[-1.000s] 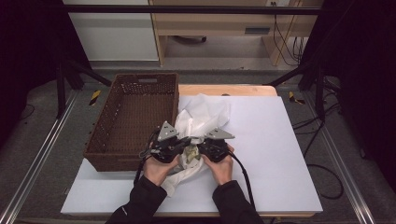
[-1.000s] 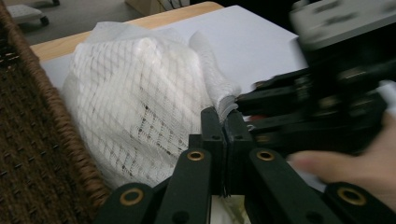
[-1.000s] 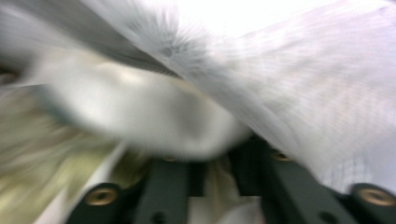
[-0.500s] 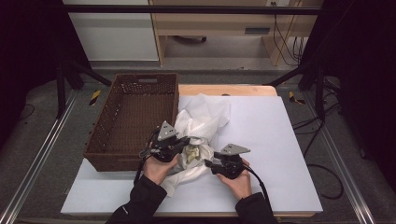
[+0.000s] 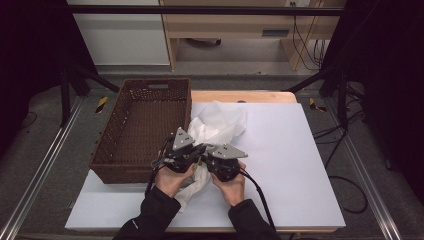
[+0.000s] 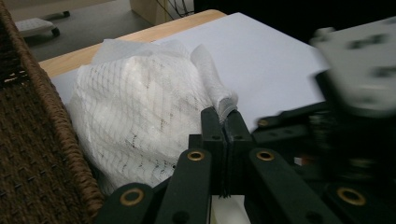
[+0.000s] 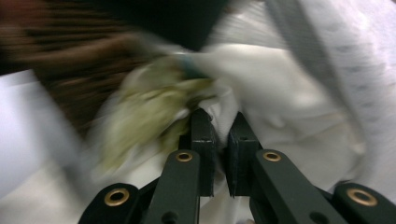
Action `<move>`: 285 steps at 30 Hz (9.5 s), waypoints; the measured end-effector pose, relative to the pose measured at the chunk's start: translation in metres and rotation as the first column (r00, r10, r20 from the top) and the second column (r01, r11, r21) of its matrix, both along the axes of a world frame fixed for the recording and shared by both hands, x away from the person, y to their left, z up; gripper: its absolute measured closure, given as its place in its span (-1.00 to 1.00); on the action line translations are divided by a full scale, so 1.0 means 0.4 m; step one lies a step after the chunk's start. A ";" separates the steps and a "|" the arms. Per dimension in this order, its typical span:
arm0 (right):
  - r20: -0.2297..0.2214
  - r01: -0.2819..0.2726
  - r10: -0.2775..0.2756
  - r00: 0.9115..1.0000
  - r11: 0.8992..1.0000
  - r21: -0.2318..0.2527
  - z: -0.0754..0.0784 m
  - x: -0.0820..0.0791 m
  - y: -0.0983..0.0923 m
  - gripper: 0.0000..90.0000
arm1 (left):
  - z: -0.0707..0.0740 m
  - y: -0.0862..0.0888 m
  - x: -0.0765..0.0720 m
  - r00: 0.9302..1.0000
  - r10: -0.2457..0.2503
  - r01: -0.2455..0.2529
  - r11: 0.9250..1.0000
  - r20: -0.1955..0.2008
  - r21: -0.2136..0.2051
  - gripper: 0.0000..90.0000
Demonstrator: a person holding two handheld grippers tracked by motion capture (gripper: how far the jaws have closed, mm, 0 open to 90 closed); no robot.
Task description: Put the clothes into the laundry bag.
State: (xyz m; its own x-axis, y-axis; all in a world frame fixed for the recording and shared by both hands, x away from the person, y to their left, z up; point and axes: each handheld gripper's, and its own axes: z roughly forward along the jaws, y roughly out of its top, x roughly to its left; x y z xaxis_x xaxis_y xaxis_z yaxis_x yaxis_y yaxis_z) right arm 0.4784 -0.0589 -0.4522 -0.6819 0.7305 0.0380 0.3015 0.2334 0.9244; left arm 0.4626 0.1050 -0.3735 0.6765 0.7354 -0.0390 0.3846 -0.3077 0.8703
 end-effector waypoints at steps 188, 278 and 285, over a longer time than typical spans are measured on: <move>-0.083 0.030 -0.022 0.996 0.994 0.104 0.015 -0.060 -0.215 -0.18 | -0.093 -0.061 -0.006 0.986 -0.149 0.144 0.987 -0.071 -0.068 0.98; -0.143 0.184 -0.187 0.972 0.982 -0.034 -0.022 -0.125 -0.400 0.32 | -0.208 -0.099 -0.035 0.972 -0.193 0.219 0.949 -0.132 0.228 0.98; -0.119 0.123 -0.120 0.986 0.992 0.019 -0.005 -0.096 -0.326 0.07 | -0.201 -0.087 -0.059 0.959 -0.235 0.267 0.938 -0.160 0.222 0.98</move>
State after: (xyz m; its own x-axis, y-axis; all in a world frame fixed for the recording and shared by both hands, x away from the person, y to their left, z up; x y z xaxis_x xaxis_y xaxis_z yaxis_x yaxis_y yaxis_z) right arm 0.4399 -0.1893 -0.4544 -0.5779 0.8053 0.1321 0.4327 0.1651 0.8863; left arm 0.4389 0.0700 -0.4540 0.8409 0.5409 0.0180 0.3718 -0.6015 0.7071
